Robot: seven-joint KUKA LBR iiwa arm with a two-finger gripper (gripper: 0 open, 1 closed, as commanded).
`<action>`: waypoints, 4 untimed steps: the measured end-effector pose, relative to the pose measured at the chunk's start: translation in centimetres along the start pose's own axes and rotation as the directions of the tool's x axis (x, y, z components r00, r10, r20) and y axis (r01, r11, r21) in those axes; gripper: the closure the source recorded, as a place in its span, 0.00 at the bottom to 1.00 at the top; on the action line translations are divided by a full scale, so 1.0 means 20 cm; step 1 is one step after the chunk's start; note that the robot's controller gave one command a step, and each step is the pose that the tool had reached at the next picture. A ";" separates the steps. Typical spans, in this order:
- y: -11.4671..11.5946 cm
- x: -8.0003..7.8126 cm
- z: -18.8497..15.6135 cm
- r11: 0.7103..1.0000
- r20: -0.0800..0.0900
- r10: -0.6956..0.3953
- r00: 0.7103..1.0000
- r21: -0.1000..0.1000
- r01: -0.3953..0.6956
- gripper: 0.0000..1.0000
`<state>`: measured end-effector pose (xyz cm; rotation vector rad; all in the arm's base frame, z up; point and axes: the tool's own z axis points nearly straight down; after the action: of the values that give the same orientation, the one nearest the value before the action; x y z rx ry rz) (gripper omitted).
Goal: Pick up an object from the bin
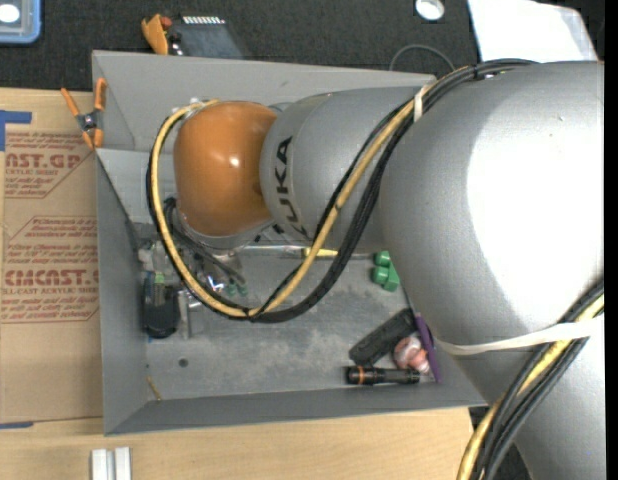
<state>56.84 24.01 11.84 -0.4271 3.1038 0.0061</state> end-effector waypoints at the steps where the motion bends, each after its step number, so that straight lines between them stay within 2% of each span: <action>1: -0.03 0.02 0.09 0.941 0.005 -0.339 0.941 0.002 0.339 0.00; 2: 0.00 -0.07 0.19 0.974 0.007 -0.229 0.974 0.008 0.229 1.00; 3: 0.00 -0.07 0.19 0.974 0.007 -0.228 0.974 0.008 0.228 1.00; 4: 0.00 -0.08 0.19 0.951 0.015 -0.309 0.951 0.014 0.309 1.00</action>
Offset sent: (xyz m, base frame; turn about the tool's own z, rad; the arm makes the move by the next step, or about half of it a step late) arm 0.0064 0.0053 -0.0484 -0.2312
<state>58.33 24.41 7.98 -0.9024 2.9810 -0.0098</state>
